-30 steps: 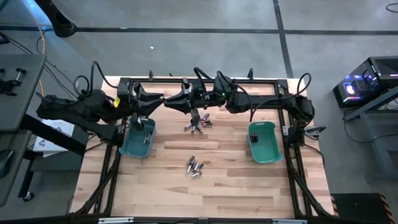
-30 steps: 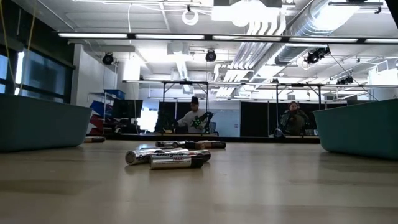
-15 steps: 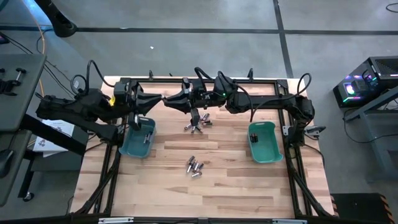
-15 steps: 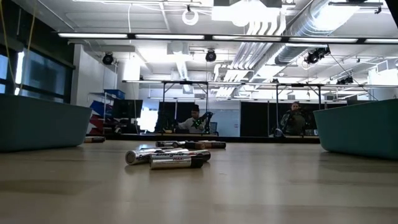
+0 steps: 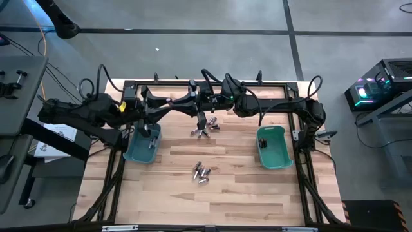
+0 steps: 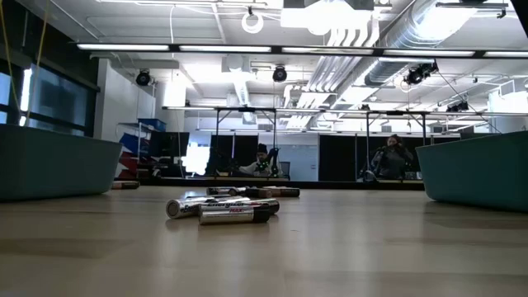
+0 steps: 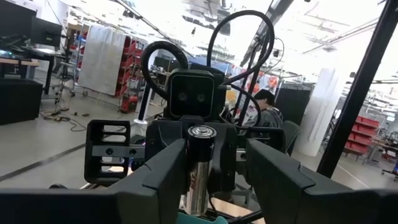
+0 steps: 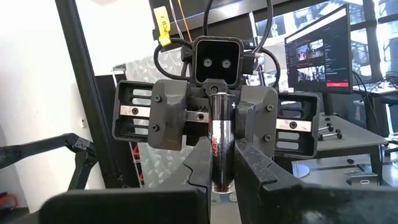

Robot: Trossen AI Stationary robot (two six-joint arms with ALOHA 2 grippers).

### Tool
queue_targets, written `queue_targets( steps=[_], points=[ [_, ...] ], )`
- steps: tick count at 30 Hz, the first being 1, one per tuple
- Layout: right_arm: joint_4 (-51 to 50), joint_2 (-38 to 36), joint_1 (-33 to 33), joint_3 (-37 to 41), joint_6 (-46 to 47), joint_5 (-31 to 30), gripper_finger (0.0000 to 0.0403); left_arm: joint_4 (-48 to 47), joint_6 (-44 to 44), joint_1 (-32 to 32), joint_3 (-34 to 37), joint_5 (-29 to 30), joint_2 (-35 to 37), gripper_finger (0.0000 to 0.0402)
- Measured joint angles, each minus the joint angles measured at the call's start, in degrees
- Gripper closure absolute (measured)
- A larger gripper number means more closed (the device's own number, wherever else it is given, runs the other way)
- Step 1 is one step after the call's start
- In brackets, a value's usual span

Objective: Sort batteries
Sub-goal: Put the silver battery into the blue bin

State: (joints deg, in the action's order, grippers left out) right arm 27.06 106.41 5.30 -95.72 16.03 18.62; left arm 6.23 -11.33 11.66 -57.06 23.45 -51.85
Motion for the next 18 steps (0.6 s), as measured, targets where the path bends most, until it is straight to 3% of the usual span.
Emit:
queue_targets(
  steps=[12,18],
  points=[
    [-0.1,0.0,-0.1,0.0,0.0,0.0,0.0381,-0.2,1.7,0.0,0.0,1.1,-0.2,0.0346],
    [-0.3,0.0,-0.1,0.0,0.7,0.0,0.0374,-0.6,2.8,0.0,0.0,1.0,-0.2,0.0366]
  ],
)
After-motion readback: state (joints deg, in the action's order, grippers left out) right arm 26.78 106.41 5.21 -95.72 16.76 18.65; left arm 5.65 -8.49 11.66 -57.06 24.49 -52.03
